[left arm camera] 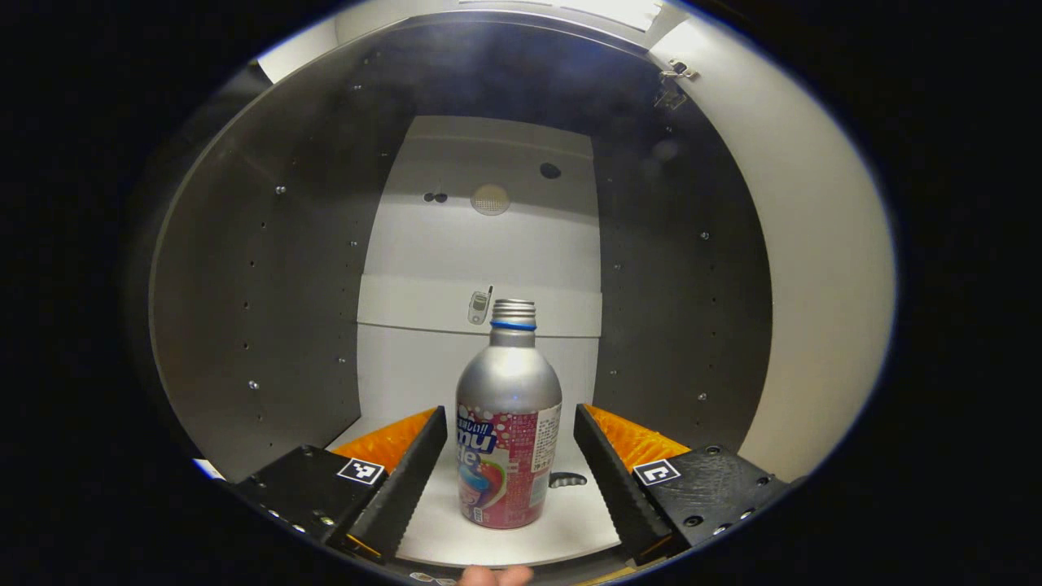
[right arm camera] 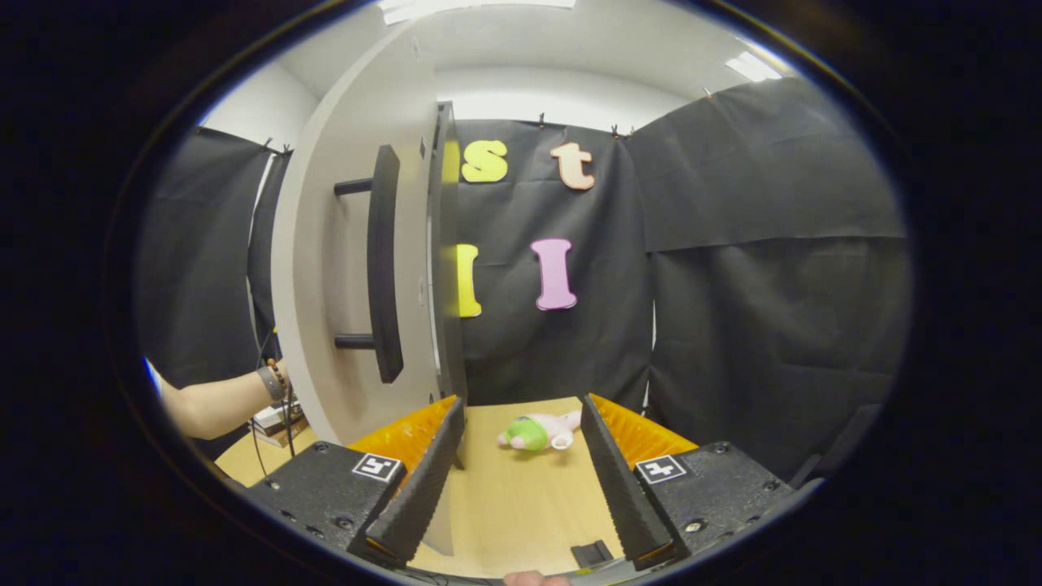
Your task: Open the cabinet door with the right hand, grasp the bottle in the cabinet with the left hand and place it on the coaster, then close the cabinet door with the right hand.
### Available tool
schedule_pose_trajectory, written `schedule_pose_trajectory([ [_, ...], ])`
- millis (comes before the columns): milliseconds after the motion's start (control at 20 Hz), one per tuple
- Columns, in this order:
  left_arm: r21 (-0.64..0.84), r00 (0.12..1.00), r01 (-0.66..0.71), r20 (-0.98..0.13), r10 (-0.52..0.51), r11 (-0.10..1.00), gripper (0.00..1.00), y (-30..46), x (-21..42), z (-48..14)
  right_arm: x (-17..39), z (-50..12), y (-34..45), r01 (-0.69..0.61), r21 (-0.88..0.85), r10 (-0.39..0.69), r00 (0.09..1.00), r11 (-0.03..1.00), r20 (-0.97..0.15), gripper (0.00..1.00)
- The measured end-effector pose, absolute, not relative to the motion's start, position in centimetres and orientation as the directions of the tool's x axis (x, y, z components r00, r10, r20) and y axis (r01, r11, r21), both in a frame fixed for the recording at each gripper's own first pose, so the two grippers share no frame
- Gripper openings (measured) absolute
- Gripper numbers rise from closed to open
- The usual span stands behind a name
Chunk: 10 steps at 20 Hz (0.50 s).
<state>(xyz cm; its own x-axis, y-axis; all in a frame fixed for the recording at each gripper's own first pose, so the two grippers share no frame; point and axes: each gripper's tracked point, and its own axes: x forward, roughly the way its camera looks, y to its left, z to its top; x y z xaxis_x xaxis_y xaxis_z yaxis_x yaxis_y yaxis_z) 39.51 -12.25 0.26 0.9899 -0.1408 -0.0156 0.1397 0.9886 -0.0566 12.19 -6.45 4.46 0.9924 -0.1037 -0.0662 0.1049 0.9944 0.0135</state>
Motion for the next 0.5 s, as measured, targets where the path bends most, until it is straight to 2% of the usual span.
schedule_pose_trajectory([
  [100,-0.057,0.991,0.135,-0.001,-0.135,0.989,0.95,-11.9,39.7,0.6,12.1,4.3,-6.7,0.108,0.016,-0.107,0.992,0.994,-0.070,0.90],
  [200,-0.053,0.990,0.141,-0.008,-0.142,0.989,0.72,-11.8,39.6,0.5,12.2,4.3,-6.6,0.109,0.019,-0.107,0.992,0.994,-0.072,0.90],
  [250,-0.052,0.989,0.146,-0.012,-0.147,0.988,0.78,-11.9,39.6,0.6,12.3,4.3,-6.6,0.107,0.020,-0.106,0.992,0.994,-0.071,0.90],
  [500,-0.057,0.986,0.167,-0.008,-0.168,0.984,0.76,-11.6,38.0,1.5,12.5,4.6,-5.9,0.089,0.018,-0.087,0.994,0.996,-0.059,0.90],
])
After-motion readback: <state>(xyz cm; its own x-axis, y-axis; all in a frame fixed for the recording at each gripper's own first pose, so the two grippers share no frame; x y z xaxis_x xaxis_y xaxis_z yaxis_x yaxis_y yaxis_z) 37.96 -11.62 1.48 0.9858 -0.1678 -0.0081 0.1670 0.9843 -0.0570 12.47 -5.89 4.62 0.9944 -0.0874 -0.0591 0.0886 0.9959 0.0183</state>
